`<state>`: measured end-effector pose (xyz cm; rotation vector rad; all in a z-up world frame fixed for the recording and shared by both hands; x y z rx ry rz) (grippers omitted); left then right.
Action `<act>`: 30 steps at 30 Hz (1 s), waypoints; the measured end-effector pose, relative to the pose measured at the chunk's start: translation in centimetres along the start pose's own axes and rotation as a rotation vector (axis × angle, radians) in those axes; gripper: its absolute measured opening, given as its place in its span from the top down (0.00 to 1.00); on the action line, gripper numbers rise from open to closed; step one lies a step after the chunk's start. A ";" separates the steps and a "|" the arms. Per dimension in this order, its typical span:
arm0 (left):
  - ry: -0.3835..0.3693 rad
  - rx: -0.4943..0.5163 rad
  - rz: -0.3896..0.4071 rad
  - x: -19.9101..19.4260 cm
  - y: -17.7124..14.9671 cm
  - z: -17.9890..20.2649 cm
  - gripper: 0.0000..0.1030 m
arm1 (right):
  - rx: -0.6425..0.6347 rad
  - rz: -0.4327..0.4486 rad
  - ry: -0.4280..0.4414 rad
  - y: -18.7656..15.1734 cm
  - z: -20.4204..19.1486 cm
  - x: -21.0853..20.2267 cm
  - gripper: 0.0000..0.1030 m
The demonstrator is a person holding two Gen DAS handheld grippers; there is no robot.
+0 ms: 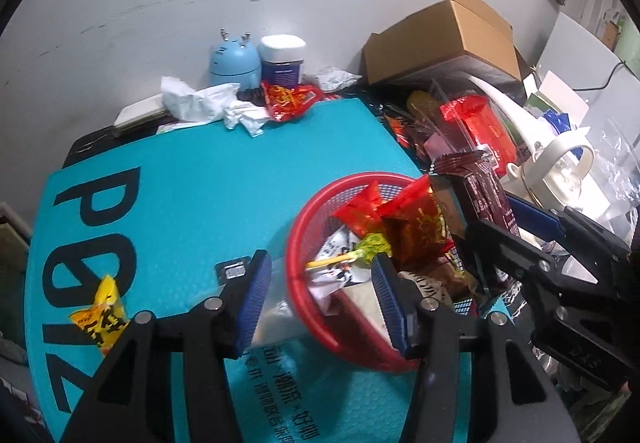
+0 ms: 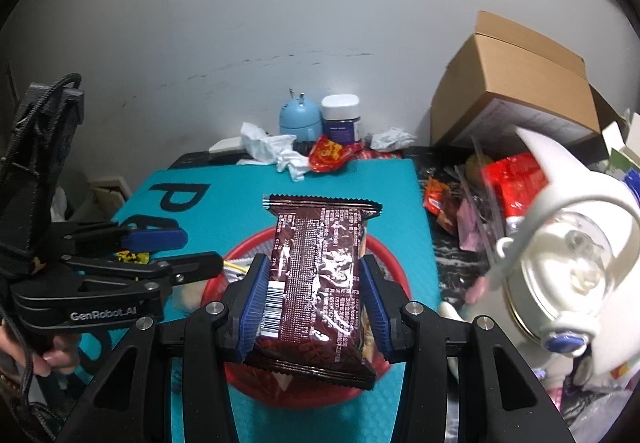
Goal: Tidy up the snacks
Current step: 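Open both tools to drop the chocolate bar and lollipop into the basket, then move both open tools back toward the yellow chip bag and clear bag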
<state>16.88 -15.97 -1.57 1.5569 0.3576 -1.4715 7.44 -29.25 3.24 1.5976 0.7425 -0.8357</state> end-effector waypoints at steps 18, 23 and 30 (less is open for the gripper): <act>0.031 -0.055 0.027 -1.4 -1.3 -2.3 0.50 | -0.065 -0.033 -0.050 0.4 -1.7 1.6 0.44; 0.039 -0.059 0.050 -2.8 -1.8 -2.2 0.50 | -0.071 -0.015 -0.050 0.4 -2.2 0.5 0.44; 0.059 -0.064 0.104 -5.8 -2.9 -1.8 0.50 | -0.090 0.035 -0.041 0.5 -3.2 -2.1 0.44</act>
Point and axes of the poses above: each gripper's, at about its wrist camera, not at the fingertips, and x roughly the way its jaws point, z to its right, y to its top, the point moved 1 cm from there along x, roughly the way its jaws point, and after that the axes turned 13 degrees about -z, right-handed, at the moved point
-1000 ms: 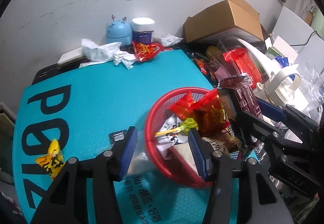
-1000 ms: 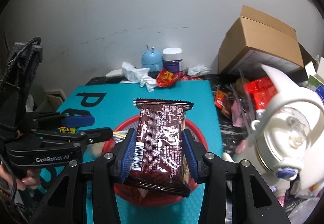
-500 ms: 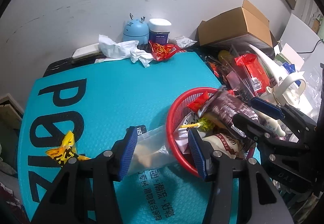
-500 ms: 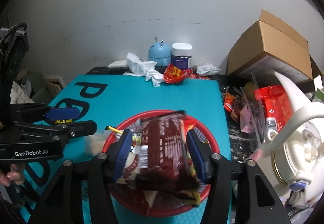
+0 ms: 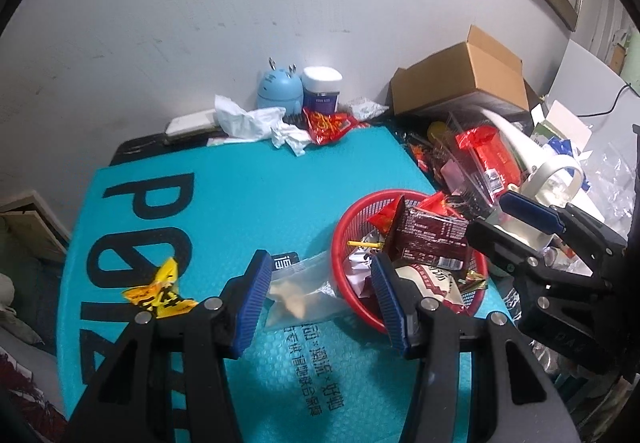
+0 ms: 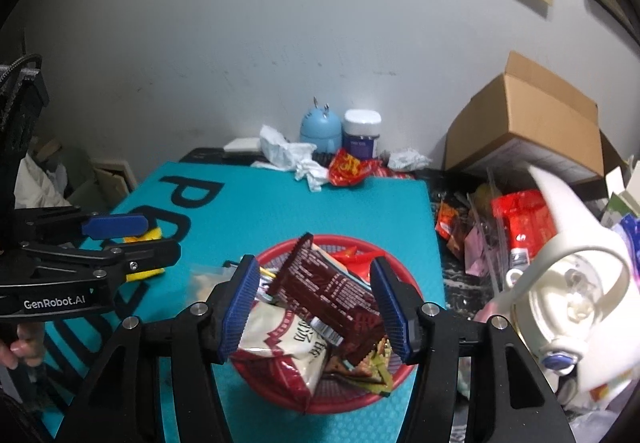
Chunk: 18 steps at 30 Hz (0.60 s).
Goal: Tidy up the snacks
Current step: 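Move both open tools back toward the yellow chip bag and clear bag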
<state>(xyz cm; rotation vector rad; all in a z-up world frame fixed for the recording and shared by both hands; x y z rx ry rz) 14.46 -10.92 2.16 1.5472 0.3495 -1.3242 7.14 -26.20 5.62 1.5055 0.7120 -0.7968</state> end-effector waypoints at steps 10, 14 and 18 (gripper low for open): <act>0.018 -0.004 0.086 -5.3 -1.9 0.3 0.50 | -0.043 0.091 0.032 -0.3 -2.2 -5.0 0.44; 0.032 -0.012 0.110 -6.8 -3.1 0.3 0.50 | -0.068 0.111 0.057 -1.0 -3.5 -6.6 0.44; 0.041 -0.023 0.125 -8.1 -4.4 -0.3 0.50 | -0.093 0.112 0.091 -1.4 -5.0 -7.1 0.44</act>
Point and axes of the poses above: each gripper's, at about its wrist camera, not at the fingertips, and x roughly the way its jaws point, z to its right, y to its top, the point moved 1 cm from there along x, roughly the way its jaws point, and after that the axes turned 13 degrees about -z, right-handed, at the moved point
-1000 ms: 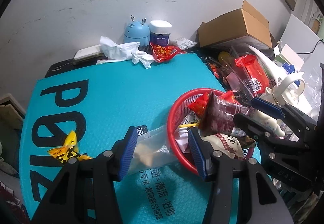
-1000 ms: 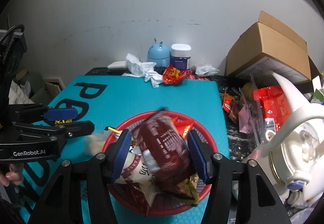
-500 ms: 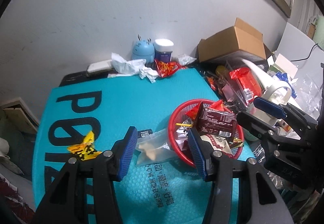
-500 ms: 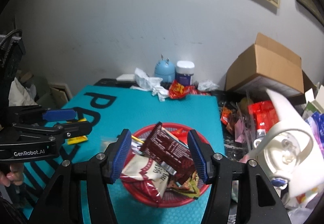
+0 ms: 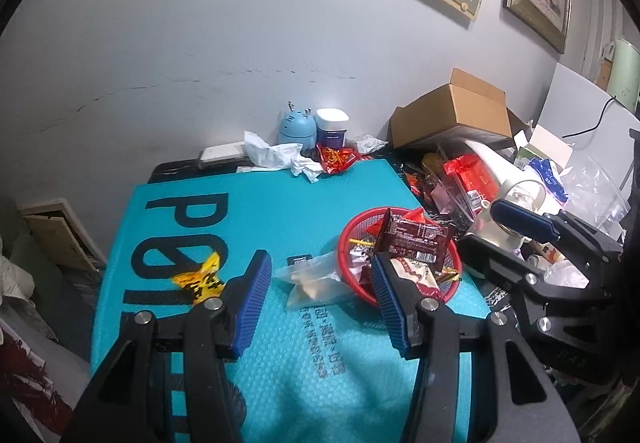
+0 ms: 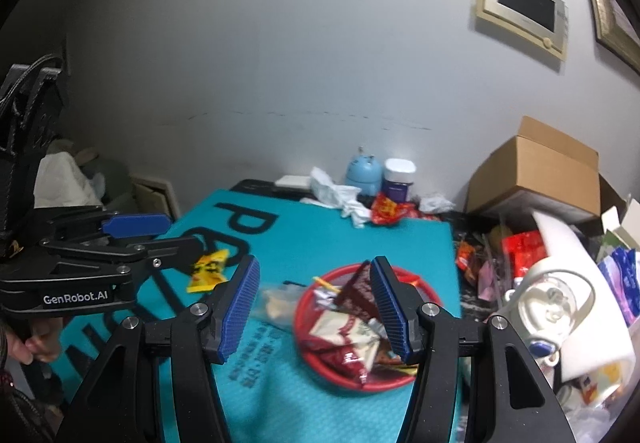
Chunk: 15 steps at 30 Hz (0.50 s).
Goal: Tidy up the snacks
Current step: 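Move both open tools back toward the yellow chip bag and clear bag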
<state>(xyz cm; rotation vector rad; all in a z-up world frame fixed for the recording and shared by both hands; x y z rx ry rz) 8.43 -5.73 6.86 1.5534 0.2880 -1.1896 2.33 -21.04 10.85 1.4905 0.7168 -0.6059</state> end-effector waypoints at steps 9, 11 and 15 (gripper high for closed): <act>0.050 -0.052 -0.007 -0.8 -2.3 -3.3 0.50 | -0.042 -0.050 0.107 -0.6 -3.7 2.3 0.42; 0.063 -0.065 -0.017 -0.5 -2.9 -4.4 0.50 | -0.049 -0.068 0.118 -0.8 -4.5 3.4 0.42; 0.063 -0.084 -0.043 0.8 -4.0 -5.9 0.50 | -0.037 -0.107 0.154 -1.6 -5.5 5.5 0.41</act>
Point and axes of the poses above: each gripper's, at about its wrist camera, not at the fingertips, and x roughly the way its jaws point, z to its right, y to its top, the point moved 1 cm from there along x, roughly the way its jaws point, and after that the axes turned 13 degrees about -z, right-handed, at the moved point
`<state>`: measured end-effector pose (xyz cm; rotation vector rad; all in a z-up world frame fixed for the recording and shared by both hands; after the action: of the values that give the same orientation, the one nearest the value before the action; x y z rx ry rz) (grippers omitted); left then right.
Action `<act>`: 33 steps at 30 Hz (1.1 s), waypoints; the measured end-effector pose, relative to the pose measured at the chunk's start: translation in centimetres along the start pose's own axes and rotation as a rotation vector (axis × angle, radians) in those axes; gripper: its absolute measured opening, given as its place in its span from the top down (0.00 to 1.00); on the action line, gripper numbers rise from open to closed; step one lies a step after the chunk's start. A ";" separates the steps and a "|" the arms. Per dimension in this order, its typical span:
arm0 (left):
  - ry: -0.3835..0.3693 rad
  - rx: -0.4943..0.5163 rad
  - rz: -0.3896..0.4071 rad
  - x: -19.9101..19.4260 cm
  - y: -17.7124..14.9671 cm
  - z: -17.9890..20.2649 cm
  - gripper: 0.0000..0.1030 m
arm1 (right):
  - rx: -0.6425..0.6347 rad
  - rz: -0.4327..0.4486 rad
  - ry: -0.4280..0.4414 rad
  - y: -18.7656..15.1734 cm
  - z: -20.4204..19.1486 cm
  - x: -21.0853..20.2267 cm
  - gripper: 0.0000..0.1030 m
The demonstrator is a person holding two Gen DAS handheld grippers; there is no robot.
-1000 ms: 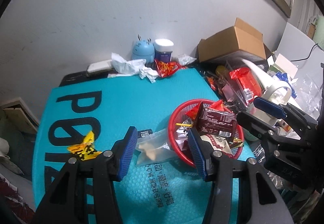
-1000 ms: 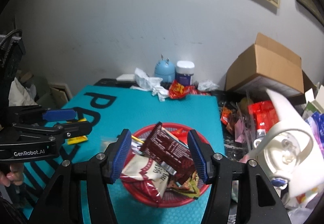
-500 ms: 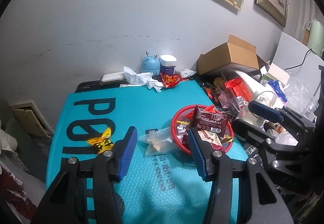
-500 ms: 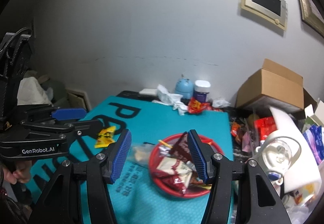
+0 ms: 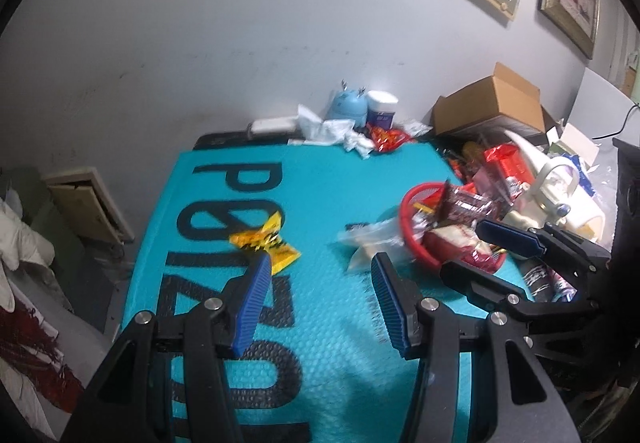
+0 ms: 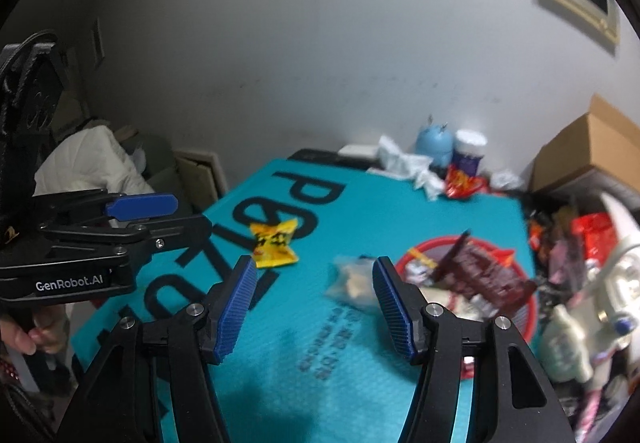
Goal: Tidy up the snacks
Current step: 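Move both open tools back toward the yellow chip bag and clear bag, then grasp the clear snack bag with the right tool while the left tool grasps the yellow chip bag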
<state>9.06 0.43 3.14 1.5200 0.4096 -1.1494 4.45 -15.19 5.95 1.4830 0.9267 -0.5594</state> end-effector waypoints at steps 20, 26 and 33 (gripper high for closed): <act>-0.083 -0.096 -0.170 9.0 -1.4 -4.5 0.50 | 0.134 -0.239 0.034 -2.5 1.7 10.6 0.38; -0.090 -0.142 -0.187 11.0 -0.1 -5.8 0.50 | 0.183 -0.227 0.004 -2.2 3.4 11.6 0.33; -0.107 -0.164 -0.192 12.2 1.3 -6.5 0.50 | 0.186 -0.181 -0.043 -0.6 4.2 11.9 0.23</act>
<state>18.54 1.88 -6.92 1.2921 0.5722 -1.3068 11.39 -16.67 -4.44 1.5548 1.0024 -0.8256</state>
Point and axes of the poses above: each gripper's, at about its wrist camera, not at the fingertips, and x roughly the way its jaws point, z to its right, y to its top, the point moved 1 cm from there along x, roughly the way its jaws point, and after that the axes turned 13 degrees about -z, right-handed, at the moved point
